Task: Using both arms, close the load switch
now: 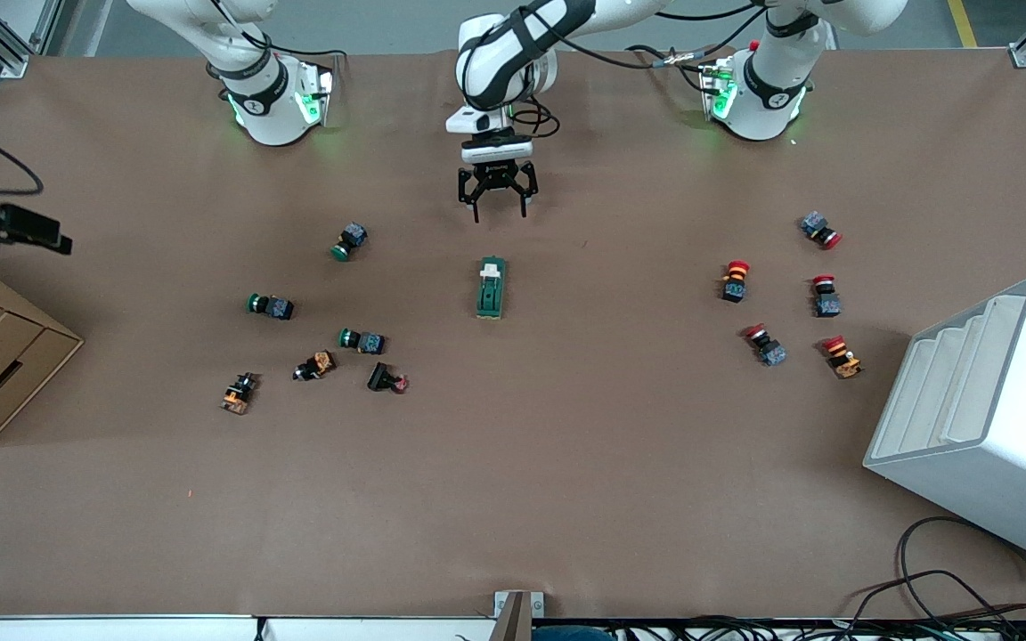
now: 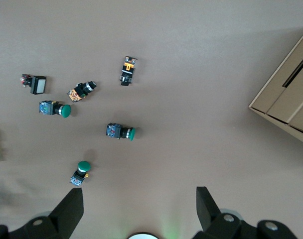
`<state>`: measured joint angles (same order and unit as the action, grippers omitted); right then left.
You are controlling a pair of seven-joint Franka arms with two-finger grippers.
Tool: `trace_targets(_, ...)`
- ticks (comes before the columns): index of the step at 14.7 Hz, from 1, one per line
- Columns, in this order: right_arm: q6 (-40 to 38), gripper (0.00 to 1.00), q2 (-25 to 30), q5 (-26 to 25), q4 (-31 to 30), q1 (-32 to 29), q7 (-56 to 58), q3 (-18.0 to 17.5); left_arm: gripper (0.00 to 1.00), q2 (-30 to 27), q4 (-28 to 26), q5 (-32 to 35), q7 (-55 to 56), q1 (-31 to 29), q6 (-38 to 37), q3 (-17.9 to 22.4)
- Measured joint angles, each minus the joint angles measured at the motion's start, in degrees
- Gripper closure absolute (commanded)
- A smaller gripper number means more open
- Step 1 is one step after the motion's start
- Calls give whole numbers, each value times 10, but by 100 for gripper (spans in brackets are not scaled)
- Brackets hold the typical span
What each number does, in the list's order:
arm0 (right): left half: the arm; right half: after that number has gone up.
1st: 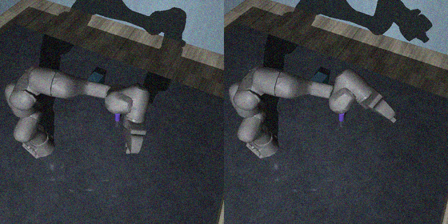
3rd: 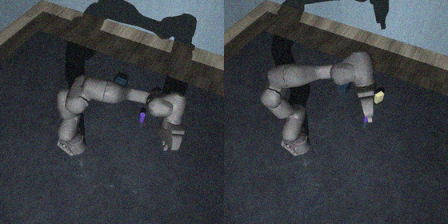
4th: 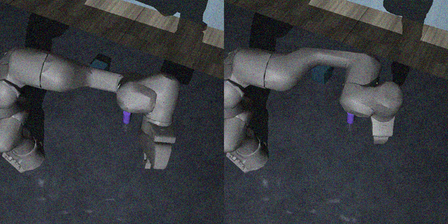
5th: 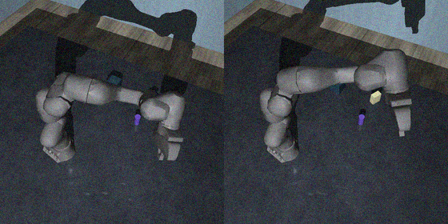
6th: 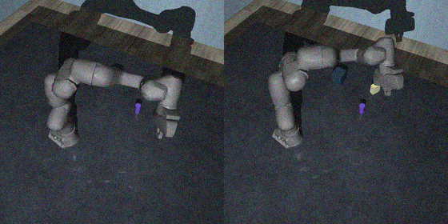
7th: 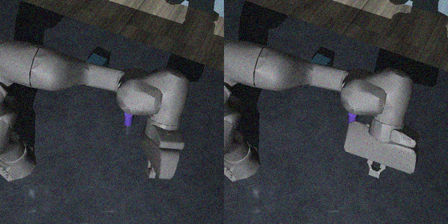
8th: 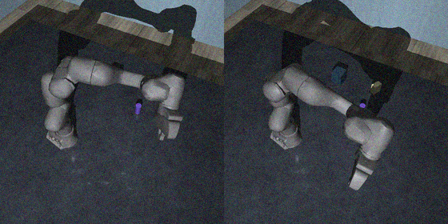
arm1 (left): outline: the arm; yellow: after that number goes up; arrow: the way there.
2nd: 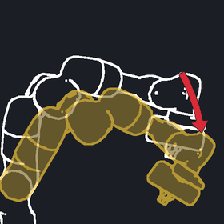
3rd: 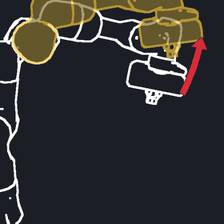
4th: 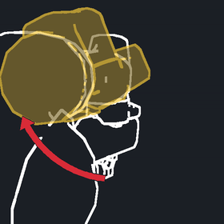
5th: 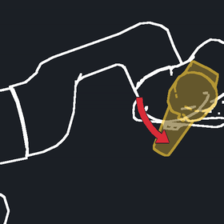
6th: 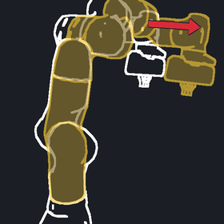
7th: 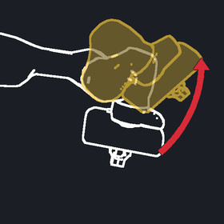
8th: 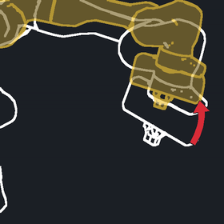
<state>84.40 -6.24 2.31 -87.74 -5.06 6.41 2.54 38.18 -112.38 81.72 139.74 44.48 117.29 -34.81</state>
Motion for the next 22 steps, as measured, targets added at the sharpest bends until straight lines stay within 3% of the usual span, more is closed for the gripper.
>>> trace_targets(3, 2, 0, -10, 44, 0, -1, -27, -1, 0, 25, 9, 47, 2, 7, -10, 10)
trace_targets(6, 3, 0, -11, 86, 0, 12, -149, -7, 0, 53, 23, 84, 2, 11, -27, 17)
trace_targets(12, 57, 0, -30, 99, -10, 172, -513, -16, 0, 85, 52, 125, 6, 28, -37, 39)
trace_targets(17, 180, 0, -46, 148, -77, 253, -645, -16, 0, 103, 89, 126, 6, 67, -38, 83)
trace_targets(22, 396, 0, -51, 177, -202, 348, -736, -17, 0, 113, 92, 127, 37, 81, -61, 83)
